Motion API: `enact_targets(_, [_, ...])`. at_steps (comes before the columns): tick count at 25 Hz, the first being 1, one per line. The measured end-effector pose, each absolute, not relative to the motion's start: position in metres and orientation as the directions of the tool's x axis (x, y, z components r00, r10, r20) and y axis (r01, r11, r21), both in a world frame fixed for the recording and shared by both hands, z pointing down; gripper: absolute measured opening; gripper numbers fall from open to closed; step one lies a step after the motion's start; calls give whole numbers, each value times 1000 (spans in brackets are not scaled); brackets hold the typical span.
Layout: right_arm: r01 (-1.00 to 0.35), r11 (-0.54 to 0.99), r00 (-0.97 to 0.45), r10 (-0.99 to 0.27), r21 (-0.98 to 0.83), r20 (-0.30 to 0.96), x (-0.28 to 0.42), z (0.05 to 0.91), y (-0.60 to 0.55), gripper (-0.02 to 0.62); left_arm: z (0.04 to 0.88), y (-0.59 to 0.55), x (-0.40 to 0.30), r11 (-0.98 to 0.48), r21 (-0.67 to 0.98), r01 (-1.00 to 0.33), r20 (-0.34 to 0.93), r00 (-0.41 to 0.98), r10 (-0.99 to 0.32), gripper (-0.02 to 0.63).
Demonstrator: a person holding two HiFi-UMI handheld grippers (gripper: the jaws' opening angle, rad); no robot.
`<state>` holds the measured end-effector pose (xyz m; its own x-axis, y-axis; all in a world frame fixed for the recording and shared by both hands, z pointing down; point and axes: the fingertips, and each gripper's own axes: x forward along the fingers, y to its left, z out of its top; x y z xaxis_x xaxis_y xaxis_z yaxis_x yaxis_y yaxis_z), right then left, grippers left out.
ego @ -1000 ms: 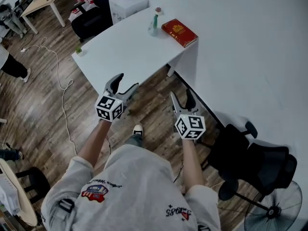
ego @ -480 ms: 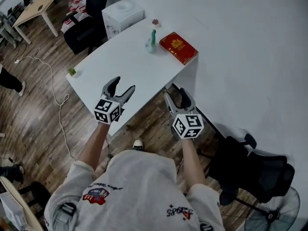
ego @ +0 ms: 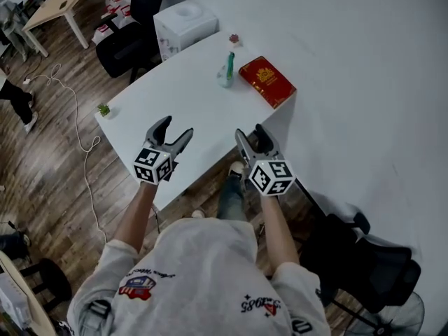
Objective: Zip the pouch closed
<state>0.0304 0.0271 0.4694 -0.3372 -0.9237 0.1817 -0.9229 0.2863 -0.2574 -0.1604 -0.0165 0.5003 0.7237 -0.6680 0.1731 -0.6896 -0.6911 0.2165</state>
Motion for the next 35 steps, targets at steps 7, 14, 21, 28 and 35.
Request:
enact_targets(7, [-888, 372, -424, -890, -270, 169, 51, 474, -68, 273, 506, -85, -140, -628, 228, -744, 161, 665, -730, 324])
enact_targets(14, [-828, 479, -543, -814, -293, 204, 77, 484, -186, 272, 517, -173, -113, -527, 241, -815, 203, 573, -794, 324])
enact_targets(21, [-755, 557, -642, -733, -346, 223, 107, 491, -291, 267, 516, -259, -73, -457, 248, -854, 246, 512, -823, 324])
enact_targets(28, [-701, 607, -706, -667, -374, 240, 124, 511, -351, 266, 527, -312, -37, -437, 291, -851, 281, 513, -811, 324])
enact_targets(35, [-676, 630, -733, -629, -382, 260, 129, 531, -366, 265, 542, -316, -10, -470, 370, -801, 315, 584, -748, 324])
